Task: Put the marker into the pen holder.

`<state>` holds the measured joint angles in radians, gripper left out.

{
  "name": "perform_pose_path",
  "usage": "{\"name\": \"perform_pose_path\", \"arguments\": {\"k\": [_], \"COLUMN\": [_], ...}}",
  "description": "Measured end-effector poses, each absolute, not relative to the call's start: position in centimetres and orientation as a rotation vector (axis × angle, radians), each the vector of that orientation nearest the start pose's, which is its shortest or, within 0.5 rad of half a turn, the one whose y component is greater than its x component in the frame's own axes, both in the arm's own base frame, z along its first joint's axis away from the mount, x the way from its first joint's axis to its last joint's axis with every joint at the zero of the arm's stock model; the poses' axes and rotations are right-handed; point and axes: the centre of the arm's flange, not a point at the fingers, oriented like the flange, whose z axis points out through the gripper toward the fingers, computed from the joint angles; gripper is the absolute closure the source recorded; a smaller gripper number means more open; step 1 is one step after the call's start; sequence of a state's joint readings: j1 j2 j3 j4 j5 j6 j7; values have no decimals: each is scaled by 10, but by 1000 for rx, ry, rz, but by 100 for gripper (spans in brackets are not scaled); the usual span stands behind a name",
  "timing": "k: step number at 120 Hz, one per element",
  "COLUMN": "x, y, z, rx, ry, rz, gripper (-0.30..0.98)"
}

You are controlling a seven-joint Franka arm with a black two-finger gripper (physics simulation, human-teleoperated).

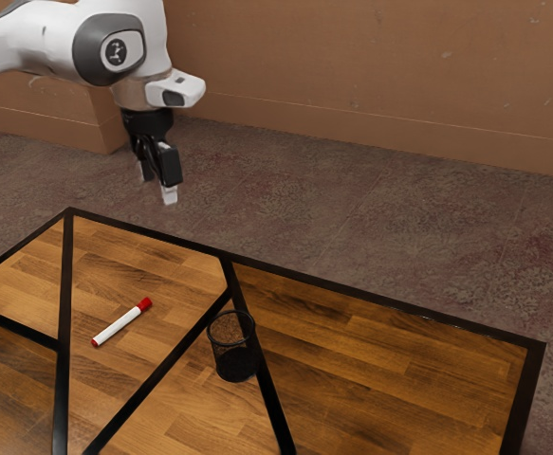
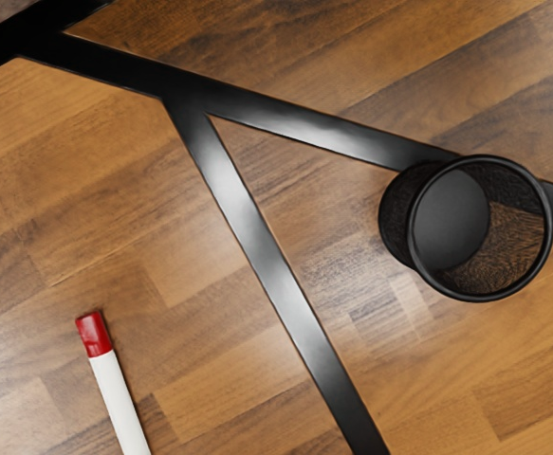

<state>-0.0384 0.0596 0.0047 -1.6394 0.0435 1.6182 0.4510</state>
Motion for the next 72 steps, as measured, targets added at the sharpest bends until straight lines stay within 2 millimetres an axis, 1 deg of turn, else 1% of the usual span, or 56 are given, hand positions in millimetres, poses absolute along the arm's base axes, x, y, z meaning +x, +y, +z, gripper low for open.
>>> {"name": "perform_pose_path", "arguments": {"k": [12, 26, 31, 36, 42, 48, 54, 64, 72], "x": [574, 577, 577, 573, 566, 568, 575, 580, 572], "y": [-19, -25, -25, -23, -17, -7, 4, 23, 45], "z": [563, 558, 552, 532, 494, 463, 450, 441, 405], "rx": [-3002, -2982, -2978, -2981, -2995, -3010, -3022, -3032, -3050], "ry": [818, 887, 904, 909, 886, 845, 797, 724, 652], "rz": [112, 109, 120, 154, 219, 264, 260, 228, 239], "gripper": [0, 0, 0, 0, 0, 0, 0, 0, 0]}}
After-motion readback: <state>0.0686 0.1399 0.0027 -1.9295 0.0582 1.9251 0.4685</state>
